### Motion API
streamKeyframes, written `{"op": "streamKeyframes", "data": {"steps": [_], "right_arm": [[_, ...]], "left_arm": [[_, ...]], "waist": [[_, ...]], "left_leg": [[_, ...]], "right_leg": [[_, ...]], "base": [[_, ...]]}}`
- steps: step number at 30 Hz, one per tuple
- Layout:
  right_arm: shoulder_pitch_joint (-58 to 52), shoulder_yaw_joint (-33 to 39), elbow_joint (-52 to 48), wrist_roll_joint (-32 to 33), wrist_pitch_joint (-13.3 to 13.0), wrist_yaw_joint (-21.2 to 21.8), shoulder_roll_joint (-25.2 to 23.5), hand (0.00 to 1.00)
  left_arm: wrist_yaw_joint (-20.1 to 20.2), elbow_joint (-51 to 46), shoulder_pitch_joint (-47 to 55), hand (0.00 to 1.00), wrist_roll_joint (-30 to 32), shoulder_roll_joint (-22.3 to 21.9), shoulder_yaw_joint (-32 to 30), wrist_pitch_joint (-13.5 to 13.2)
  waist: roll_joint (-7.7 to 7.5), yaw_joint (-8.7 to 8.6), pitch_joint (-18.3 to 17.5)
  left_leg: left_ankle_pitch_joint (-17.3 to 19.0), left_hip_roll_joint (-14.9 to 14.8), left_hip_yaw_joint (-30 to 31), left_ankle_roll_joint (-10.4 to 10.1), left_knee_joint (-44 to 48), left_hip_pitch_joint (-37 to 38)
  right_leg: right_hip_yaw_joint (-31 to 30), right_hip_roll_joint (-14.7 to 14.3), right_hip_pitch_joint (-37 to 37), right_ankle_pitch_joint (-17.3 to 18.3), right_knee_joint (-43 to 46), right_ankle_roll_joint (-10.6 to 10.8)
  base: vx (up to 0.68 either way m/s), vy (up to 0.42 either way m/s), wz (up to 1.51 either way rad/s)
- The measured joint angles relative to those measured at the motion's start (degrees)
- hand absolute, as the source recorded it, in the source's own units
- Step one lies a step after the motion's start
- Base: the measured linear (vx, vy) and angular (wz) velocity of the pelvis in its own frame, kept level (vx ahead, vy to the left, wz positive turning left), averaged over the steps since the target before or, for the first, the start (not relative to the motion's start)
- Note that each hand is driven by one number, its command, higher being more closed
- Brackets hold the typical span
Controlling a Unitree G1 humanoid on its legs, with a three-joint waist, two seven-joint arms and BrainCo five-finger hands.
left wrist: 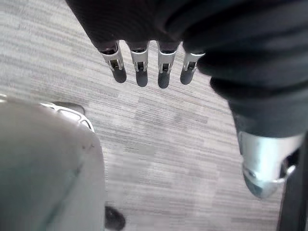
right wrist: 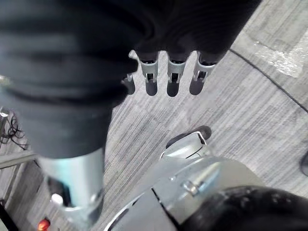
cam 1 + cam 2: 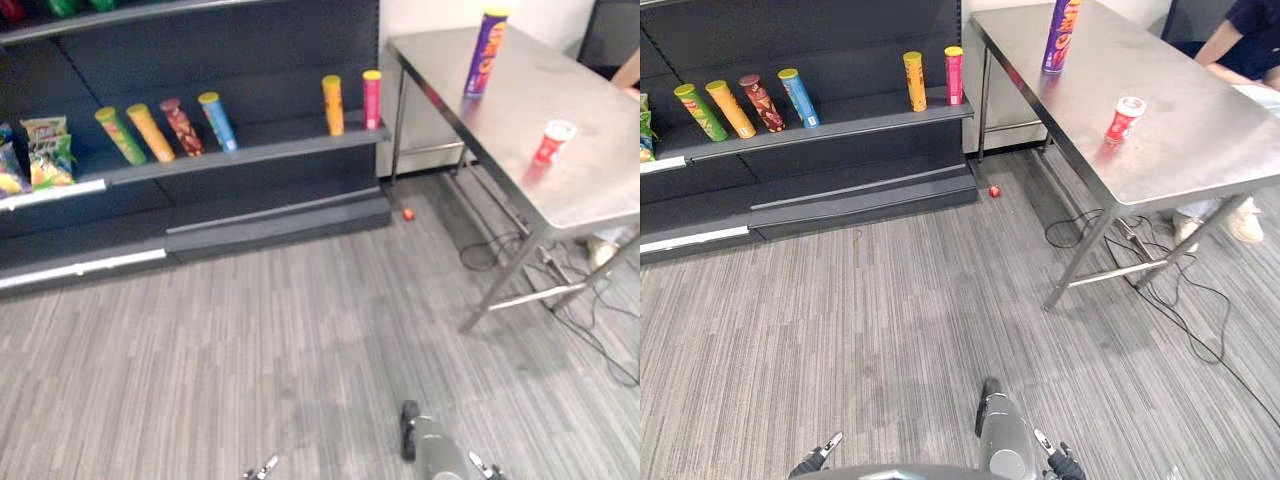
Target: Put the gum and the chips on the shelf.
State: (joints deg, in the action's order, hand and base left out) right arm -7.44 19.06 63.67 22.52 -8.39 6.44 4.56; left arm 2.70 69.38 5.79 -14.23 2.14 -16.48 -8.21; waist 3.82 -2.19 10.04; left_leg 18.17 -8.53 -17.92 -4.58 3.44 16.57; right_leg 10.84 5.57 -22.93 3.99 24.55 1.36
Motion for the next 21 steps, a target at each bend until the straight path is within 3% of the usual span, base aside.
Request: {"op": "streamKeyframes", "data": {"steps": [1,3,5,7,8,9,10,11,13,15,17,19,20,21], "right_arm": [[0.0,-0.1,0.0,0.0,-0.5,0.1,0.1,0.00],[-0.1,-1.0,-0.2,0.0,-0.5,0.1,0.1,0.00],[-0.1,-1.9,-0.8,0.0,-0.6,0.1,0.3,0.00],[-0.3,-2.1,-1.0,0.0,-0.4,0.2,0.4,0.00],[-0.7,-2.1,-1.1,0.0,-0.4,0.3,0.3,0.00],[-0.8,-2.1,-1.1,0.0,-0.3,0.3,0.3,0.00],[-0.9,-2.1,-1.1,0.0,-0.3,0.3,0.4,0.00],[-1.0,-2.1,-1.2,0.1,-0.3,0.2,0.4,0.00],[-1.5,-2.2,-1.5,0.6,-0.3,0.1,0.4,0.00],[-1.7,-2.7,-1.5,1.1,-0.3,0.0,0.3,0.00],[-1.2,-2.9,-2.1,1.3,-0.3,0.0,0.0,0.00],[-0.8,-4.0,-2.3,1.3,-0.4,0.0,-0.2,0.00],[-0.5,-4.5,-2.6,1.3,-0.5,0.0,-0.5,0.00],[-0.3,-4.9,-2.7,1.3,-0.7,0.0,-0.5,0.00]], "left_arm": [[0.1,-0.5,-0.1,0.00,0.0,-0.2,-0.6,0.0],[0.2,-1.7,-0.1,0.00,0.3,-1.9,-2.6,0.0],[0.4,-2.3,-0.7,0.00,0.5,-2.8,-3.2,0.0],[0.6,-3.7,-1.5,0.00,1.1,-4.1,-4.3,0.0],[1.1,-4.4,-1.9,0.00,1.0,-3.9,-4.9,0.1],[1.1,-4.5,-2.1,0.00,0.9,-3.9,-5.2,0.1],[1.0,-4.6,-2.2,0.00,0.6,-3.8,-6.0,0.1],[1.0,-4.6,-2.1,0.00,-1.2,-3.6,-6.1,0.1],[0.9,-5.1,-2.0,0.00,-3.4,-3.5,-6.4,0.0],[0.9,-6.6,-1.6,0.00,-4.4,-3.4,-6.3,-0.3],[1.0,-6.7,-1.6,0.00,-6.1,-3.3,-6.2,-1.1],[0.9,-7.4,-1.4,0.00,-7.2,-3.1,-5.8,-1.4],[0.8,-7.3,-1.2,0.00,-7.2,-3.1,-5.8,-1.7],[0.7,-7.3,-1.1,0.00,-7.2,-3.1,-5.9,-1.7]], "waist": [[-0.18,0.06,0.3],[-0.39,-0.34,0.4],[0.30,-0.80,-0.1],[0.22,-0.82,-0.3],[0.05,-0.74,-0.4],[0.08,-0.67,-0.4],[-0.61,-0.56,0.1],[-0.50,-0.32,0.1],[-0.62,0.41,0.2],[-1.23,1.36,0.1],[-1.66,1.87,0.1],[-2.71,2.71,-0.2],[-3.05,2.79,-0.3],[-3.06,2.85,-0.3]], "left_leg": [[-1.4,-0.1,0.4,-0.2,0.6,-0.1],[-5.4,-1.4,1.9,-1.4,1.8,1.3],[-7.4,-3.0,3.0,-1.4,4.2,1.0],[-8.6,-5.0,5.7,-2.4,13.0,-2.6],[-10.7,-6.3,9.4,-4.3,23.9,-7.9],[-13.0,-6.6,11.6,-4.9,29.6,-10.8],[-17.8,-7.1,14.7,-5.5,41.1,-16.1],[-17.7,-7.5,14.7,-5.2,50.8,-20.6],[-15.1,-7.7,11.4,-3.3,58.0,-25.8],[-11.2,-7.7,7.2,-1.4,57.5,-30.7],[-8.7,-8.1,3.4,-0.3,50.8,-33.9],[-8.4,-6.9,-0.2,0.6,34.5,-34.1],[-10.0,-5.6,-0.3,1.6,24.0,-33.8],[-11.5,-5.1,-0.1,1.7,19.1,-33.4]], "right_leg": [[0.0,0.0,-0.5,1.7,1.8,0.0],[1.7,0.0,0.4,6.8,6.8,-2.1],[3.1,-0.5,2.5,8.9,7.0,-2.8],[4.8,-1.0,5.4,10.5,5.5,-3.0],[5.6,-1.1,7.5,11.3,4.5,-3.2],[6.1,-1.2,8.6,11.7,4.1,-3.2],[6.4,-1.2,10.9,12.3,3.0,-3.8],[6.0,-1.3,13.4,12.7,1.9,-4.1],[5.2,-1.2,18.0,13.4,-1.0,-4.0],[4.6,-0.3,22.3,14.0,-3.9,-3.0],[4.0,0.9,24.9,14.5,-5.1,-1.8],[3.0,3.4,27.3,15.4,-5.6,1.0],[2.2,4.9,28.5,16.4,-5.7,2.6],[1.8,5.4,29.2,17.0,-5.8,3.5]], "base": [[0.48,-0.272,0.06],[0.48,-0.310,0.15],[0.42,-0.259,0.33],[0.31,-0.182,0.42],[0.22,-0.109,0.30],[0.27,-0.105,0.22],[0.26,-0.059,0.01],[0.26,-0.033,-0.09],[0.29,0.038,-0.16],[0.27,0.117,-0.14],[0.26,0.176,-0.16],[0.36,0.293,-0.23],[0.36,0.314,-0.24],[0.39,0.367,-0.33]]}}
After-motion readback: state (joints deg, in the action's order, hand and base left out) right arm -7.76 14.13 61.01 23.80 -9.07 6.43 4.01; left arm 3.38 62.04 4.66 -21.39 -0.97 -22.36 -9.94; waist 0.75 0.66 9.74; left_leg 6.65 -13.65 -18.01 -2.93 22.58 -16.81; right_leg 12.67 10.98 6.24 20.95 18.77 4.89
